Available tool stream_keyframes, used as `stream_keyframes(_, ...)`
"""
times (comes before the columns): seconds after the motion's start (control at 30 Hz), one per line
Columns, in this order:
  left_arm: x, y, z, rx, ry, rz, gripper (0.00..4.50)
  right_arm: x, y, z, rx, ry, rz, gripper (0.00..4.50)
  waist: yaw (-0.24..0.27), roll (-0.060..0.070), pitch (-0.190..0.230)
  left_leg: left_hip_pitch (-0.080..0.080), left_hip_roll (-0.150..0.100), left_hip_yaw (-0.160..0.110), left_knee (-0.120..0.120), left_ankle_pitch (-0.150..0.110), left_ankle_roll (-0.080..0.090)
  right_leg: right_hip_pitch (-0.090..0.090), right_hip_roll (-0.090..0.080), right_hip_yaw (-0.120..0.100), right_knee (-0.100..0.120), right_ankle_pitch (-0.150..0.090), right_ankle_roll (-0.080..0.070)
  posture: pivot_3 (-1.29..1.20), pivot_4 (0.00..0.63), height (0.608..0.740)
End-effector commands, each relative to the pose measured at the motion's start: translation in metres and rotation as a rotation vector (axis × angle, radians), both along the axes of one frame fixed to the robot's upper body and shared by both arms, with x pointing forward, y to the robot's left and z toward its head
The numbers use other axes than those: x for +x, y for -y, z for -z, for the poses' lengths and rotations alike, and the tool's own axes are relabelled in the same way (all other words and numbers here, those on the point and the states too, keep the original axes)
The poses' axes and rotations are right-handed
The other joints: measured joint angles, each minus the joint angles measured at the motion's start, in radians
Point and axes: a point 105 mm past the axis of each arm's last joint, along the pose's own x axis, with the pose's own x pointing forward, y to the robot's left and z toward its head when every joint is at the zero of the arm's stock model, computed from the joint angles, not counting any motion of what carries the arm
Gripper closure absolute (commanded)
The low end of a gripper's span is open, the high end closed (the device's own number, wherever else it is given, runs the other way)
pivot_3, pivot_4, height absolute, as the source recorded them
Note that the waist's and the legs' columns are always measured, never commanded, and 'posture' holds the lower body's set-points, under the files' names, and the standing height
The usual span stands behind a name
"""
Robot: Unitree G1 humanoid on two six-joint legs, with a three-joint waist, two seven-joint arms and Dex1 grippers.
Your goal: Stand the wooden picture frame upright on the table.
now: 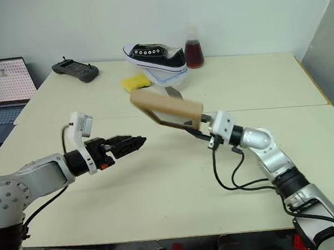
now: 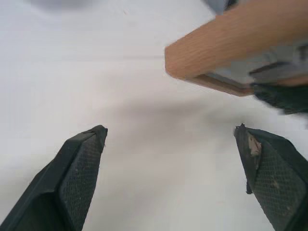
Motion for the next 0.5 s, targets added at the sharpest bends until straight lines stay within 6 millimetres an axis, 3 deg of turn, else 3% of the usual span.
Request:
stream_keyframes(0.03, -0.009, 0.009, -0.013, 0.056, 0.148, 0.027, 0.0, 0.013, 0.001, -0.007, 0.104, -0.257, -0.022, 3.17, 0.003, 0.0, 0.0, 0.0, 0.0, 0.0, 0.0, 0.0, 0.0, 0.0, 0.0, 0.0, 0.0, 0.0, 0.0, 0.0, 0.15, 0.74)
stream_keyframes(0.23, -0.019, 0.013, 0.018, 0.108, 0.121, 0.058, 0.0, 0.024, -0.007, 0.033, 0.06, -0.521, -0.034, 3.17, 0.013, 0.0, 0.0, -0.001, 0.0, 0.001, -0.001, -0.003, 0.004, -0.001, 0.001, 0.0, -0.002, 0.0, 0.0, 0.0, 0.15, 0.74)
stream_keyframes(0.3, -0.02, 0.015, 0.029, 0.101, 0.105, 0.066, 0.0, 0.028, -0.009, 0.045, 0.032, -0.515, -0.01, 2.47, 0.012, 0.0, 0.0, -0.001, 0.0, 0.002, -0.001, -0.003, 0.005, -0.001, 0.001, 0.001, -0.003, 0.0, 0.0, 0.0, 0.15, 0.74)
stream_keyframes(0.5, -0.018, 0.015, 0.038, 0.08, 0.088, 0.067, 0.0, 0.027, -0.004, 0.066, -0.032, -0.459, 0.018, 1.13, 0.009, 0.0, 0.0, -0.001, 0.0, 0.001, -0.001, -0.003, 0.005, -0.001, 0.002, 0.0, -0.002, 0.0, 0.0, 0.0, 0.15, 0.74)
